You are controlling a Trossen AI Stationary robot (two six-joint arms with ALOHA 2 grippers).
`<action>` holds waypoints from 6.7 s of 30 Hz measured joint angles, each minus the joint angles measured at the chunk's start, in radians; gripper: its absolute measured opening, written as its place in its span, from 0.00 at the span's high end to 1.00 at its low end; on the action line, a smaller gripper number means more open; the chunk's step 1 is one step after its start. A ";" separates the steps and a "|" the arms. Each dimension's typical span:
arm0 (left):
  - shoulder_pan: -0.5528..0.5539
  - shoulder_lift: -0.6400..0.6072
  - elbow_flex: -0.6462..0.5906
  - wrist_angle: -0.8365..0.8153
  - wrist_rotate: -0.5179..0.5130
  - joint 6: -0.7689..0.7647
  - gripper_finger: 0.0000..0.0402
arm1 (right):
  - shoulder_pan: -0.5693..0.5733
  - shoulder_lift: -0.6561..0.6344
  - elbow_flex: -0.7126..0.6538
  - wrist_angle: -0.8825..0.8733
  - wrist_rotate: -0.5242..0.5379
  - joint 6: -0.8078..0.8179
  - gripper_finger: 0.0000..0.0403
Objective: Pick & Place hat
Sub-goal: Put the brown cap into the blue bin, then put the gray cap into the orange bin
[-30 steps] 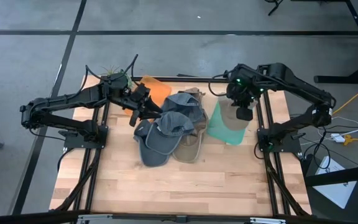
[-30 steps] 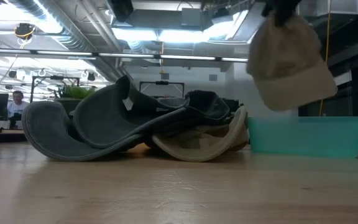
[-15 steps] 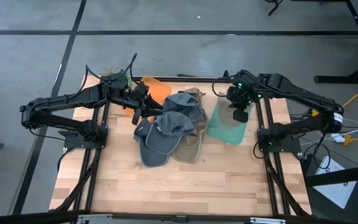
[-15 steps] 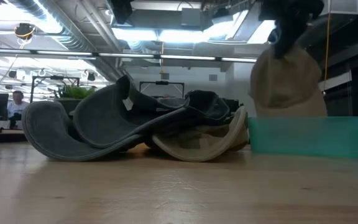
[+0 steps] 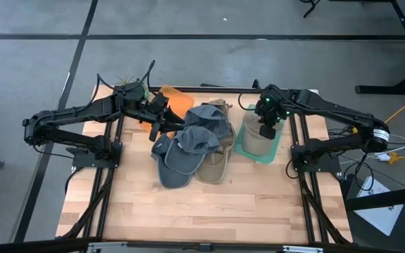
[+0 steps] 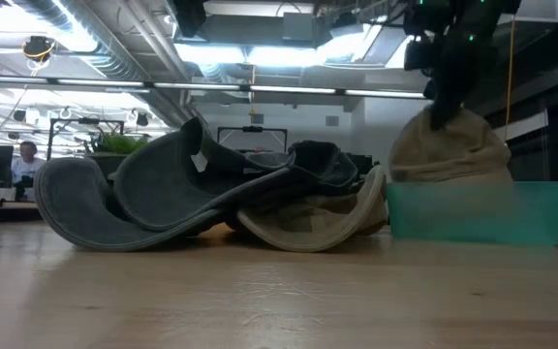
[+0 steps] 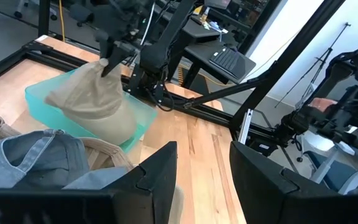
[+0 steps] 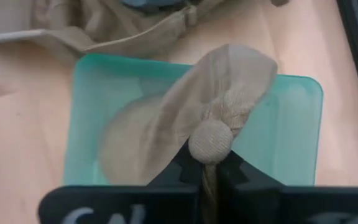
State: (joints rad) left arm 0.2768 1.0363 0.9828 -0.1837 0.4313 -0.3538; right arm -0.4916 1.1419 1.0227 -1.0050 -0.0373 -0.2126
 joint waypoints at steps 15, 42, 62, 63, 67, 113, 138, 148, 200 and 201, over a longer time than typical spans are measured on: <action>0.000 0.000 0.000 0.000 0.000 0.000 0.64 | -0.119 0.001 -0.055 0.030 0.000 0.047 0.94; 0.000 0.000 0.000 0.000 -0.081 0.000 0.64 | -0.280 0.001 -0.055 0.003 0.019 0.128 0.92; 0.000 0.000 0.000 0.000 -0.082 0.000 0.64 | -0.279 0.001 -0.055 -0.024 0.307 0.339 0.47; 0.000 0.000 0.000 0.000 -0.083 0.000 0.64 | -0.279 0.001 -0.055 -0.024 0.322 0.350 0.47; 0.000 0.000 0.000 0.000 -0.083 0.000 0.64 | -0.279 0.001 -0.055 -0.008 0.341 0.370 0.47; -0.233 0.058 -0.105 -0.025 -0.344 -0.052 0.64 | 0.326 0.113 0.066 0.448 0.010 0.326 0.47; -0.362 0.261 -0.111 -0.044 -0.402 -0.149 0.64 | 0.292 0.396 0.065 0.516 0.285 0.285 0.47; -0.360 0.254 -0.111 -0.024 -0.444 -0.147 0.64 | 0.292 0.433 0.065 0.574 0.396 0.337 0.65; -0.321 0.110 -0.111 0.069 -0.599 -0.046 0.64 | 0.305 0.210 0.065 0.509 0.271 0.496 0.41; -0.321 0.110 -0.111 0.068 -0.599 -0.046 0.64 | 0.305 0.235 0.065 0.509 0.271 0.496 0.41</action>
State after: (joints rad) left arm -0.0441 1.1465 0.8722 -0.1154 -0.1673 -0.3996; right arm -0.1867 1.3770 1.0882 -0.4961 0.2341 0.2838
